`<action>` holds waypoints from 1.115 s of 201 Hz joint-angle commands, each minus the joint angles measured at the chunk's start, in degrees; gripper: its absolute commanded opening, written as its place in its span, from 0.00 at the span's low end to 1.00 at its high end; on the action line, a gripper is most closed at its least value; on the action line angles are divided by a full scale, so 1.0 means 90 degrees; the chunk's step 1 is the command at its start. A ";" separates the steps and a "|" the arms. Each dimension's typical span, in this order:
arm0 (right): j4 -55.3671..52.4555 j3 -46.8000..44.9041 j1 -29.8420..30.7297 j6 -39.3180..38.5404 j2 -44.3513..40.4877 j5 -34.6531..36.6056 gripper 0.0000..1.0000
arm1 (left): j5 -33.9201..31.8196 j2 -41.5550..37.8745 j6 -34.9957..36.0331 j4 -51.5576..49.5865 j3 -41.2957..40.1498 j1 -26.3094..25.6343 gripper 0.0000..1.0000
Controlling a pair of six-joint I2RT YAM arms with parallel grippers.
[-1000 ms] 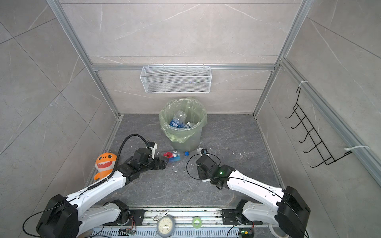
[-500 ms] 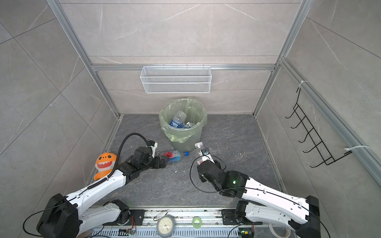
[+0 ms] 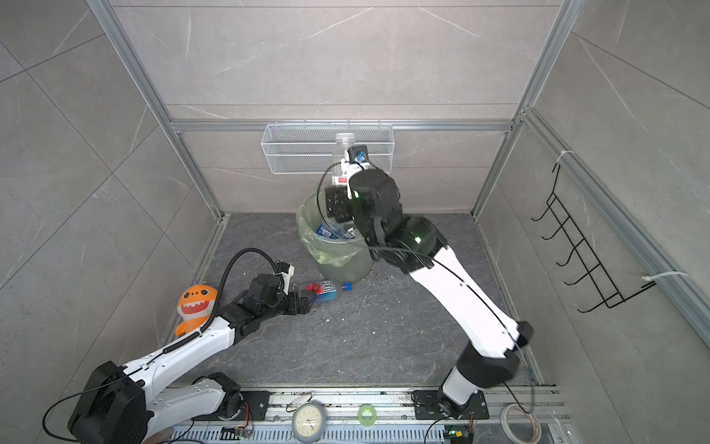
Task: Throw the plastic bottles in the bin
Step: Throw the plastic bottle into the trash bin, then pick up the plastic bottle from the center of the table.
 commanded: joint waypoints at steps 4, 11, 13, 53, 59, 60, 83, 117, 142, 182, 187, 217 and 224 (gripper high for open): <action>-0.1014 0.1223 -0.0401 -0.0122 0.0975 -0.0361 0.99 | 0.0128 -0.0395 -0.0126 0.0047 -0.0019 0.0022 1.00; -0.1011 0.1394 -0.0439 -0.0153 0.1101 -0.0284 0.99 | 0.0098 -0.0469 -0.0120 -0.0010 -0.0007 0.0022 1.00; -0.1018 0.1448 -0.0449 -0.0163 0.1137 -0.0276 0.99 | 0.0084 -0.0488 -0.0114 -0.0028 -0.0002 0.0022 1.00; -0.1125 0.1461 -0.0553 -0.0148 0.0984 -0.0545 0.99 | -0.0029 -0.0712 0.0088 -0.0323 0.0052 0.0022 1.00; -0.0998 0.1099 -0.0547 -0.0124 0.0752 -0.0612 0.99 | -0.0053 -0.0717 0.0119 -0.0339 0.0051 0.0022 1.00; -0.0967 0.1043 -0.0550 -0.0126 0.0718 -0.0623 0.99 | -0.0052 -0.0715 0.0117 -0.0341 0.0050 0.0022 1.00; -0.0346 -0.0642 -0.0548 0.0004 -0.0347 -0.0834 0.99 | -0.0080 -0.0523 0.0216 -0.0241 0.0095 0.0022 1.00; 0.0016 -0.2681 -0.0548 0.0322 -0.1570 -0.0897 0.99 | -0.0158 -0.0068 0.0418 0.0106 0.0200 0.0026 0.99; 0.0276 -0.4077 -0.0553 0.0586 -0.2346 -0.0895 0.99 | -0.0148 0.0349 0.0687 0.0509 0.0325 0.0022 0.98; 0.0344 -0.5437 -0.0551 0.0892 -0.3184 -0.0751 0.99 | -0.0060 0.0922 0.1420 0.0861 0.0637 0.0022 0.97; 0.0344 -0.5564 -0.0548 0.0907 -0.3251 -0.0712 0.99 | -0.0043 0.0995 0.1512 0.0820 0.0701 0.0023 0.97; 0.0267 -0.5975 -0.0552 0.0965 -0.3483 -0.0606 0.99 | 0.0160 0.1567 0.2142 0.0519 0.1171 0.0013 0.97; 0.0275 -0.6070 -0.0551 0.0985 -0.3531 -0.0605 0.99 | 0.0182 0.1703 0.2260 0.0439 0.1277 0.0012 0.97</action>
